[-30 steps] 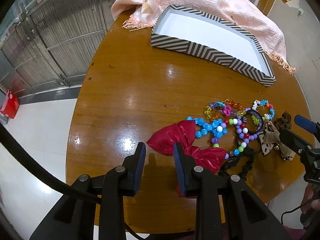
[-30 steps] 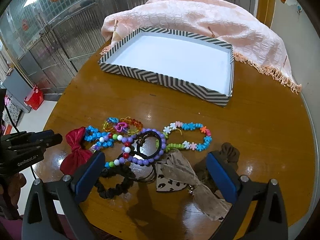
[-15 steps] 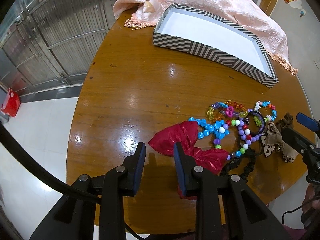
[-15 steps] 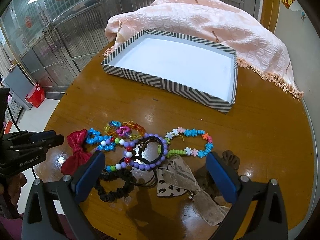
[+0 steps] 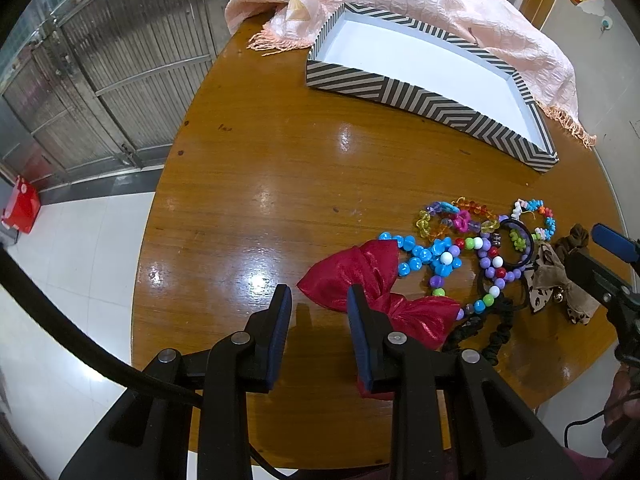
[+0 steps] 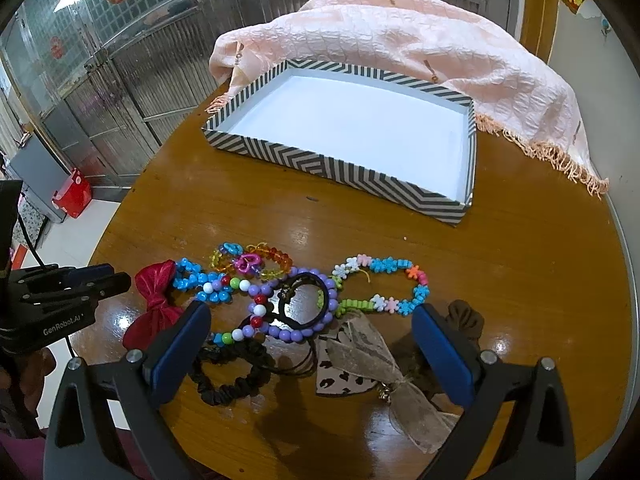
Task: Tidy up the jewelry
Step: 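Move the left tool toward the red bow while the right tool approaches the black hair tie, then close the left tool on the red bow while the right tool grasps the black hair tie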
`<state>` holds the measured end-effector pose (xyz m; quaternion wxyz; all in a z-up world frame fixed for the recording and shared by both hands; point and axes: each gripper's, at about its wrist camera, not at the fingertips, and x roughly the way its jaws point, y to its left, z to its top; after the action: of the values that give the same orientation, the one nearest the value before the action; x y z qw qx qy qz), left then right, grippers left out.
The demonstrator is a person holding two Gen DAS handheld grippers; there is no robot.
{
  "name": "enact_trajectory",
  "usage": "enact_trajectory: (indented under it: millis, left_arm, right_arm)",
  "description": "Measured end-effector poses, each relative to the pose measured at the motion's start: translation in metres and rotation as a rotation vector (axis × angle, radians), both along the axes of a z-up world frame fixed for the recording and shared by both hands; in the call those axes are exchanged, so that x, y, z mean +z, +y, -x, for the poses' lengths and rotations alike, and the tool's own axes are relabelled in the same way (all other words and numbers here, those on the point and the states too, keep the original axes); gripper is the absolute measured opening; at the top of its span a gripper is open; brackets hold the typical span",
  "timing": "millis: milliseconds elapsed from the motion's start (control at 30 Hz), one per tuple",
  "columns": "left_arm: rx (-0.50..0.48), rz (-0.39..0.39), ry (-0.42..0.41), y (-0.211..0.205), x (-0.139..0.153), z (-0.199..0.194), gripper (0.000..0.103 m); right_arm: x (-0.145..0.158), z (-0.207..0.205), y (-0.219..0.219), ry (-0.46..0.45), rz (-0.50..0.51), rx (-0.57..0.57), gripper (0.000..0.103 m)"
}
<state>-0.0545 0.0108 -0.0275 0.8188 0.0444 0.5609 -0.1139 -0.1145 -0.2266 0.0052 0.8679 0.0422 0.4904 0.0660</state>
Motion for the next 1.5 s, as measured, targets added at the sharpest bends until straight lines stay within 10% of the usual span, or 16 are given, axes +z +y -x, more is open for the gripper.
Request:
enact_trajectory:
  millis: [1500]
  left_arm:
    - [0.06,0.089,0.104,-0.008,-0.017,-0.004,0.023]
  right_arm:
    - [-0.022,-0.021,-0.015,0.103,-0.012,0.055,0.079]
